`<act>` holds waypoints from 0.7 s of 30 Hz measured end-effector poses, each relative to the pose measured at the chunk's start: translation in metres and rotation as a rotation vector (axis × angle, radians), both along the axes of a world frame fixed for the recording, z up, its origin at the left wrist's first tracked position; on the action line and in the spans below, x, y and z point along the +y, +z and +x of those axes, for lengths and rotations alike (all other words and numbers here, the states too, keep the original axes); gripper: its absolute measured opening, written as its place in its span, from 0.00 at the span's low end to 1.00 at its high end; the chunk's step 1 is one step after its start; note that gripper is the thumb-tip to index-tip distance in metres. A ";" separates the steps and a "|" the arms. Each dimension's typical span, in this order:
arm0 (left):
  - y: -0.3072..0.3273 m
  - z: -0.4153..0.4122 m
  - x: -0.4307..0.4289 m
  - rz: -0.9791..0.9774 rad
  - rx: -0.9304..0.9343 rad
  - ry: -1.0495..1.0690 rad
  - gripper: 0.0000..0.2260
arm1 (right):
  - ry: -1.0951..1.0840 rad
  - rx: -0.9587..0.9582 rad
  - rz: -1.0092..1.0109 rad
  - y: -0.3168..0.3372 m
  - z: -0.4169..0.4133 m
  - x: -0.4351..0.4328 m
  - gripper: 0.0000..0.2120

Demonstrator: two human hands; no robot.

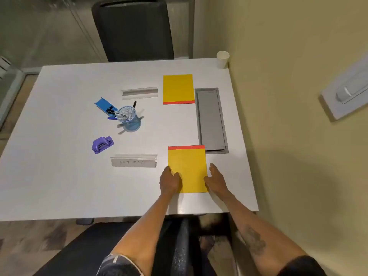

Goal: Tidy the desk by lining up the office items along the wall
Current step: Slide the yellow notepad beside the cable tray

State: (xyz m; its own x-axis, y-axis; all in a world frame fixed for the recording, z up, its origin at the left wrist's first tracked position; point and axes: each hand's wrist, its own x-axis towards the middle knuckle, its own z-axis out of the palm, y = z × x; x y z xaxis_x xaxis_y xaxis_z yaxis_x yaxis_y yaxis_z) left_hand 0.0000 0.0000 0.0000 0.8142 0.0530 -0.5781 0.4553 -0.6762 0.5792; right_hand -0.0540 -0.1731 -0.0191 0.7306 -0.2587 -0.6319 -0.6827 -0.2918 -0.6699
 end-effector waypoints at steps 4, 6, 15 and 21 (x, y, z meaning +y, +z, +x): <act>-0.003 0.013 -0.001 0.011 0.001 0.091 0.18 | -0.054 0.029 -0.065 -0.005 0.011 0.009 0.34; -0.006 0.016 -0.002 -0.003 0.007 0.132 0.19 | -0.084 0.035 -0.074 -0.008 0.014 0.015 0.33; -0.020 0.039 0.010 -0.087 0.104 0.250 0.08 | -0.403 0.144 0.066 -0.061 0.036 0.013 0.28; -0.010 0.037 0.005 -0.176 0.141 0.259 0.17 | -0.479 0.062 0.071 -0.024 0.038 0.017 0.20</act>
State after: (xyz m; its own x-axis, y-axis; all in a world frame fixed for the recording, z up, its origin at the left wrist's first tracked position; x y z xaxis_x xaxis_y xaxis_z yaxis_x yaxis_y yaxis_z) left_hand 0.0365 0.0050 -0.0101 0.6982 0.1373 -0.7027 0.6828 -0.4226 0.5959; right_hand -0.0163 -0.1559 -0.0431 0.5005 -0.5112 -0.6987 -0.7682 0.1098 -0.6307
